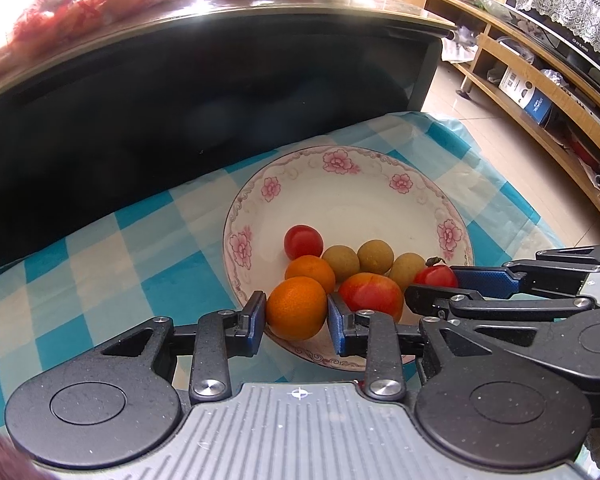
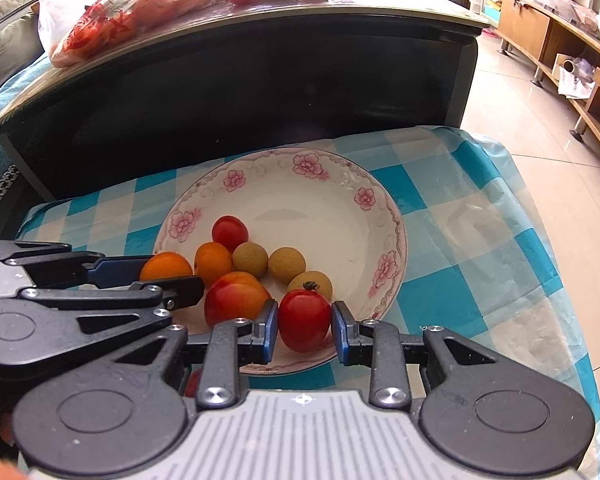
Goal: Organize fruits
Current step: 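Carry the held cherry tomato and tangerine over the white floral bowl, then open the left tool to drop the tangerine while the right tool releases its cherry tomato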
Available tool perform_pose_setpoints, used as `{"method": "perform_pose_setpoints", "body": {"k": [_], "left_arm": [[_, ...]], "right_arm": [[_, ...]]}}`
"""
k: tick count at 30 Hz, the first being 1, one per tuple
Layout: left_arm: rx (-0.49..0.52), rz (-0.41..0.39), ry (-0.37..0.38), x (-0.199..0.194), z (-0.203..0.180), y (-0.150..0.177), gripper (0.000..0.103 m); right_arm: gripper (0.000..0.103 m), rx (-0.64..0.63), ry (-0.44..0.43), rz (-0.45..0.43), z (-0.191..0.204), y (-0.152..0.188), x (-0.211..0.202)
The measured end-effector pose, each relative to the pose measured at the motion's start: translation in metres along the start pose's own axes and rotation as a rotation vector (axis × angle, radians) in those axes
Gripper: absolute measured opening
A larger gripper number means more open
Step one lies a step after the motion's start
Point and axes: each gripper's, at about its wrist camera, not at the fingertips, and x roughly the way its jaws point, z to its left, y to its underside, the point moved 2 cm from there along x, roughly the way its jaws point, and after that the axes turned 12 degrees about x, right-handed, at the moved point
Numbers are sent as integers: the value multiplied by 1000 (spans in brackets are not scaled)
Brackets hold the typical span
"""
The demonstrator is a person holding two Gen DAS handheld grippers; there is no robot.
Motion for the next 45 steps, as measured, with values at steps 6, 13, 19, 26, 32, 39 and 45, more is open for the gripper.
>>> {"method": "perform_pose_setpoints", "body": {"k": [6, 13, 19, 26, 32, 39, 45], "left_arm": [[10, 0, -11, 0, -1, 0, 44], [7, -5, -22, -3, 1, 0, 52], [15, -21, -37, -7, 1, 0, 61], [34, -25, -58, -12, 0, 1, 64], [33, -27, -64, -19, 1, 5, 65], [29, -23, -72, -27, 3, 12, 67], [27, -20, -71, -33, 3, 18, 67]], "right_arm": [[33, 14, 4, -13, -1, -3, -3], [33, 32, -2, -30, -3, -5, -8], [35, 53, 1, -52, -6, -9, -13], [36, 48, -2, -52, -5, -7, -16], [37, 26, 3, -63, 2, -4, -26], [39, 15, 0, -56, 7, 5, -32], [39, 4, -5, -54, 11, 13, -38]]}}
